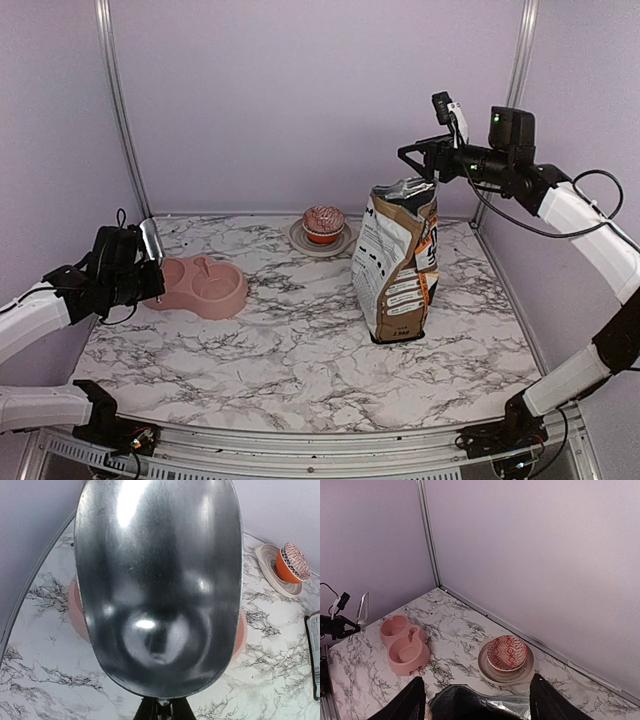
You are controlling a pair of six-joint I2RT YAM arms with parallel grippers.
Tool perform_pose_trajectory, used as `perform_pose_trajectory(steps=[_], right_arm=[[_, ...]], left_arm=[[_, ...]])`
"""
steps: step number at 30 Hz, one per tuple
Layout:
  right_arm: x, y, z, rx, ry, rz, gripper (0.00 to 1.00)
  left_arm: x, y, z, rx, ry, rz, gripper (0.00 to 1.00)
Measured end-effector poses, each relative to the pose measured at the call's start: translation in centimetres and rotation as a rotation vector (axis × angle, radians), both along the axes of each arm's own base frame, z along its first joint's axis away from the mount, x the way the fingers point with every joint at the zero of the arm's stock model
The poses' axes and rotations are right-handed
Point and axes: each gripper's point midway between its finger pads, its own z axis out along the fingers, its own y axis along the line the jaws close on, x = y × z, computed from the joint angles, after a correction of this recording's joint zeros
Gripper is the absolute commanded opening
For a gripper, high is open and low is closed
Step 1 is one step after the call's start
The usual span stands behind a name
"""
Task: Serve the pet food
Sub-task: Pick up the spatula from the center of the board.
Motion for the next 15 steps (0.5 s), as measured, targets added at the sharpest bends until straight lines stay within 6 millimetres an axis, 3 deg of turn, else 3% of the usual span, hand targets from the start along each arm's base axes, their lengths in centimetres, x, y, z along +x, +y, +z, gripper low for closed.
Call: perform_pose_trajectory(steps=[9,15], right_arm=[[-1.8,1.9,0.0,-0.013,0.012,0.093,0.7],[-4.1,4.1,-0.3,-0.008,0.033,0.215,0.71]], left_arm=[[0.4,-5.7,2.9,0.155,-0.061,-0.224,0.0],[0.7,-10.0,3.6,0.251,-0.072,-0.374,0.0]])
